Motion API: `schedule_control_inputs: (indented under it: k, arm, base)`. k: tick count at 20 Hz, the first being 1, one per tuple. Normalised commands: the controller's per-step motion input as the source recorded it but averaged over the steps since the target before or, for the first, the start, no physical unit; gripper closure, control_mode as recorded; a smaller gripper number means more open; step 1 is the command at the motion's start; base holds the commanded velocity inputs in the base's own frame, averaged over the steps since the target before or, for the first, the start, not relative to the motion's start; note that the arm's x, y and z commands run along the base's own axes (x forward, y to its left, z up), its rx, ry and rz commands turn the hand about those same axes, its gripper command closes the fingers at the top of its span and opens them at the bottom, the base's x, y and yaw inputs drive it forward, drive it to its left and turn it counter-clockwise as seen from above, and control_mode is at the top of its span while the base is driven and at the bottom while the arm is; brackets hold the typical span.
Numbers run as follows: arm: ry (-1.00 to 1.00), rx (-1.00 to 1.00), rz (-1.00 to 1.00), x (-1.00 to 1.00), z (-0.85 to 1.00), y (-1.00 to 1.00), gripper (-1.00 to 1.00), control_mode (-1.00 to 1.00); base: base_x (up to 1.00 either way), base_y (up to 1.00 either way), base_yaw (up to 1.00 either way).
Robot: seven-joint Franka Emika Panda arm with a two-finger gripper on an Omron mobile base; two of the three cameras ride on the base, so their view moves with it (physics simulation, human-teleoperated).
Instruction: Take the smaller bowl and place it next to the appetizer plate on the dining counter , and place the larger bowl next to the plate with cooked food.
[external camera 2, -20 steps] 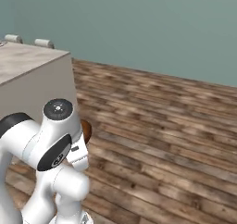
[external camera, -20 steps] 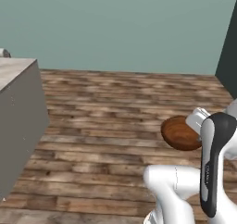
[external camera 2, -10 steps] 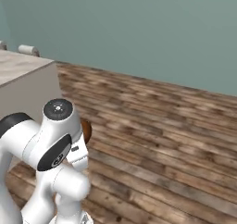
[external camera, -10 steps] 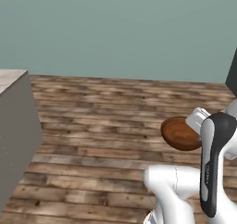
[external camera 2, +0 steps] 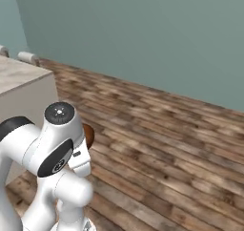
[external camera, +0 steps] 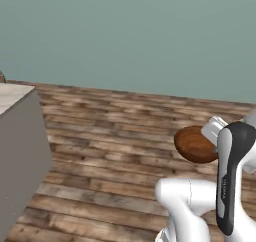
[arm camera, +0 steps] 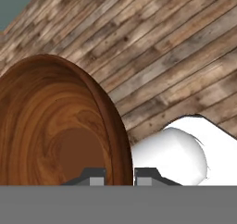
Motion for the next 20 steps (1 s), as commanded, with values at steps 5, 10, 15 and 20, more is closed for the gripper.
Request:
schedule_control_inputs:
  k: [5, 10, 15, 20]
  arm:
    - [0.00, 0.00, 0.00, 0.00, 0.00, 0.00, 1.00, 1.00]
    - [0.00, 0.00, 0.00, 0.00, 0.00, 0.00, 1.00, 1.00]
    - [0.00, 0.00, 0.00, 0.00, 0.00, 0.00, 1.00, 1.00]
    - [0.00, 0.00, 0.00, 0.00, 0.00, 0.00, 1.00, 1.00]
  base:
    - [1.00, 0.00, 0.39]
    - [1.00, -0.03, 0.42]
    - [1.00, -0.26, 0.25]
    - [1.00, -0.15, 0.00]
